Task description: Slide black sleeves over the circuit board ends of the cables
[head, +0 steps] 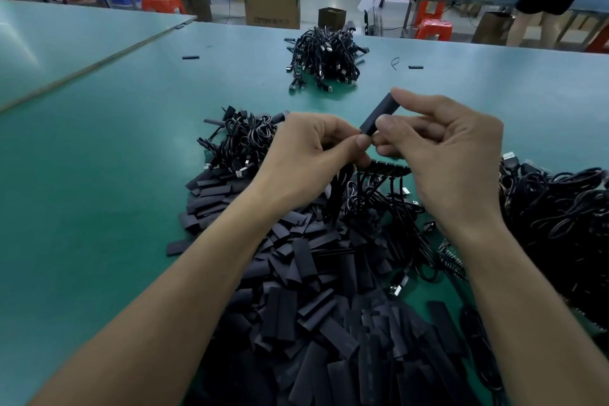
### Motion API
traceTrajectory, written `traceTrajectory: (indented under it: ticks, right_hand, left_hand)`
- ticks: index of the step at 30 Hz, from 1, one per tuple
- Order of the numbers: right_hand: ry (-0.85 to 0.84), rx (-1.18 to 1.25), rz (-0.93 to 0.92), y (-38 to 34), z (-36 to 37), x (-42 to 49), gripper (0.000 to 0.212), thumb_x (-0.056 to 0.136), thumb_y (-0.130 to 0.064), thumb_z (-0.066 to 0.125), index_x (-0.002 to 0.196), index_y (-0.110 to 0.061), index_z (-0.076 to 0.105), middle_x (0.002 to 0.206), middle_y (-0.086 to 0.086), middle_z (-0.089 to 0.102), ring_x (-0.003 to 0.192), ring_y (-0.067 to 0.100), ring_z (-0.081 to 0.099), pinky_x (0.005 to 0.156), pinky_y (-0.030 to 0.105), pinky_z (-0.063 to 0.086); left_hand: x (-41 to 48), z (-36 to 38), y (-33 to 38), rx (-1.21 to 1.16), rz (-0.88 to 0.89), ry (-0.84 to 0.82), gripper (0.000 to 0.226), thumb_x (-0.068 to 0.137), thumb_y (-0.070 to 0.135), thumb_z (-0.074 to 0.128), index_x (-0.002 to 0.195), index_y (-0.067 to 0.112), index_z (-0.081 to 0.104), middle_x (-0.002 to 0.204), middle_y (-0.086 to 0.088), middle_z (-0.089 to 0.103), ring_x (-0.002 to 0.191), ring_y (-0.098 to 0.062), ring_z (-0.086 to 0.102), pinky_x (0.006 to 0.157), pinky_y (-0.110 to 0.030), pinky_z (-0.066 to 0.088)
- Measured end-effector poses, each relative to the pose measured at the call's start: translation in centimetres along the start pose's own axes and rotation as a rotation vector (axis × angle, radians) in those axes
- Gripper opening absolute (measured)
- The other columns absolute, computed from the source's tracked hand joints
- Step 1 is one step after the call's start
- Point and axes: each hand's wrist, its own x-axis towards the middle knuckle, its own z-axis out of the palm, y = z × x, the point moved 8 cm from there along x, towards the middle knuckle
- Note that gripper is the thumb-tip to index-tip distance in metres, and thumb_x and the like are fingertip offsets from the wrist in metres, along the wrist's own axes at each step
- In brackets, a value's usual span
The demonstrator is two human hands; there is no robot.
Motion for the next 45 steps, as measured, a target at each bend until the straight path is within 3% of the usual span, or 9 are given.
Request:
traceTrajectory:
  ticks: [7,10,17,24,29,33,38,41,45]
  right_hand:
    - [-0.001,-0.04,-0.01,-0.6,-0.1,0.2,0.029,0.088,-0.011,0.074,0.098,-0.033,0.057,0.078,-0.006,0.074,0.069,0.016,0.072,0.067,0.033,0.061]
    - [0.058,0.051,0.006,-0.6,-1.1,0.4,0.025,0.089,-0.008,0.071,0.1,-0.025,0.056,0.078,-0.003,0.075,0.07,0.017,0.073,0.065,0.027,0.058]
    - [0.135,0.079,0.028,-0.3,-1.8,0.4,0.024,0.093,-0.011,0.069,0.106,-0.028,0.058,0.078,-0.001,0.076,0.072,0.018,0.074,0.067,0.028,0.06]
    - [-0.246,-0.415,0.105,2.0,0.1,0.3,0.034,0.085,-0.036,0.076,0.117,-0.03,0.068,0.098,-0.017,0.072,0.09,-0.01,0.067,0.086,0.01,0.05]
    - [-0.413,-0.653,0.098,3.2,1.3,-0.4,0.019,0.089,-0.016,0.07,0.1,-0.031,0.074,0.092,-0.019,0.071,0.087,-0.013,0.06,0.072,0.001,0.042]
    - [-0.409,-0.669,0.126,3.6,1.1,-0.3,0.011,0.095,-0.021,0.064,0.098,-0.031,0.07,0.084,-0.015,0.068,0.08,-0.004,0.059,0.066,0.008,0.04]
    - [-0.351,-0.639,0.125,3.8,0.7,-0.1,0.008,0.096,-0.021,0.064,0.097,-0.028,0.061,0.087,-0.014,0.063,0.081,-0.005,0.055,0.063,0.004,0.037]
    - [-0.34,-0.601,0.127,3.8,0.6,0.0,0.009,0.096,-0.022,0.065,0.096,-0.027,0.058,0.089,-0.012,0.063,0.084,-0.002,0.057,0.066,0.005,0.039]
    - [-0.357,-0.524,0.117,3.6,0.8,0.1,0.01,0.094,-0.024,0.068,0.094,-0.024,0.058,0.085,-0.009,0.065,0.081,0.005,0.06,0.07,0.019,0.044]
  left_hand:
    - [0.0,0.2,0.1,-0.068,-0.01,-0.039,0.005,0.091,0.02,0.074,0.095,0.017,0.074,0.085,0.004,0.078,0.08,-0.008,0.074,0.076,-0.02,0.058]
    - [-0.1,0.0,-0.6,0.016,-0.056,-0.141,0.03,0.079,0.032,0.084,0.105,0.025,0.071,0.095,0.008,0.076,0.087,-0.004,0.072,0.076,-0.019,0.056]
    - [0.3,-0.5,-0.9,0.155,-0.035,-0.086,0.019,0.078,0.015,0.085,0.091,0.022,0.072,0.083,0.008,0.076,0.076,-0.006,0.07,0.073,-0.015,0.054]
    - [1.2,-6.2,-3.1,0.133,-0.131,0.405,0.023,0.095,0.017,0.068,0.117,0.013,0.07,0.089,0.014,0.069,0.071,0.007,0.064,0.067,-0.014,0.054]
    - [2.0,-9.7,-7.3,0.135,-0.318,0.58,0.018,0.097,0.023,0.062,0.11,0.018,0.074,0.084,0.008,0.069,0.083,-0.017,0.066,0.087,-0.041,0.058]
    - [3.0,-10.5,-9.5,0.418,-0.412,0.489,0.013,0.095,0.018,0.065,0.104,0.013,0.073,0.085,0.002,0.067,0.09,-0.02,0.062,0.086,-0.027,0.048]
    - [2.2,-9.3,-8.2,0.627,-0.38,0.502,0.047,0.093,0.027,0.069,0.136,0.014,0.057,0.134,-0.011,0.048,0.126,-0.027,0.046,0.11,-0.035,0.035]
    - [1.5,-6.7,-4.0,0.54,-0.123,0.456,0.023,0.091,0.036,0.069,0.112,0.024,0.068,0.114,0.005,0.057,0.11,-0.015,0.057,0.097,-0.031,0.049]
    - [0.8,-0.7,-1.5,0.053,-0.046,-0.031,0.012,0.088,0.032,0.075,0.093,0.023,0.069,0.083,0.007,0.072,0.076,0.001,0.065,0.072,-0.015,0.053]
